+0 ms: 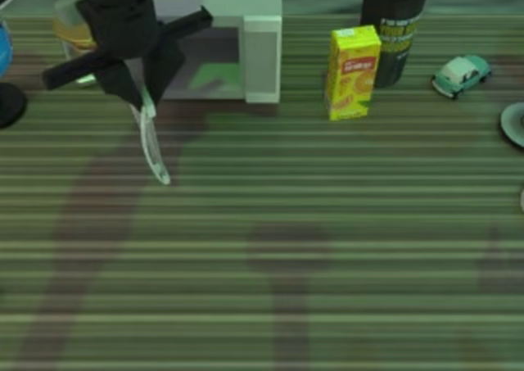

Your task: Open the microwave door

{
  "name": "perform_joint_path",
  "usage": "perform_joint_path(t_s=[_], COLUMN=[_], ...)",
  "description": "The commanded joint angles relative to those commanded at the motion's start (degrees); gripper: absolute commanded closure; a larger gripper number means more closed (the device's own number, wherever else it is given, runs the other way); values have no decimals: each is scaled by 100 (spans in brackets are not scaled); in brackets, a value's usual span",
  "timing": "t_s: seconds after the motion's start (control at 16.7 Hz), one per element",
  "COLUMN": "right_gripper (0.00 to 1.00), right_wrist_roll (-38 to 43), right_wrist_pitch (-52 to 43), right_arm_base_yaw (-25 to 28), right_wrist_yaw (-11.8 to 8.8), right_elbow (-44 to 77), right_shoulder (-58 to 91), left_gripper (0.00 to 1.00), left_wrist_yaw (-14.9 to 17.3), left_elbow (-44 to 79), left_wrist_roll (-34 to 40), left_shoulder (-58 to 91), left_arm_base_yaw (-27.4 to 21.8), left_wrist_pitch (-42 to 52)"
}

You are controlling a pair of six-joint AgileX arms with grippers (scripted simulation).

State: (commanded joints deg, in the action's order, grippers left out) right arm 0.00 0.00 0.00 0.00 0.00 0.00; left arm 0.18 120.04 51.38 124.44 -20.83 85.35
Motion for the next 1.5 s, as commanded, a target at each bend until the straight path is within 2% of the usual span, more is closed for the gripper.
perform_joint_path(t_s=[1.5], right_gripper=[0], right_wrist_roll=[0], right_wrist_pitch=[0], right_arm_base_yaw=[0], right_wrist_yaw=[0], right_elbow=[0], right_shoulder=[0], left_gripper=[100], left_wrist_yaw=[-4], left_elbow=[-254], left_wrist_roll=[-95], left_shoulder=[-141], left_arm_base_yaw=[83], left_wrist_pitch=[-89])
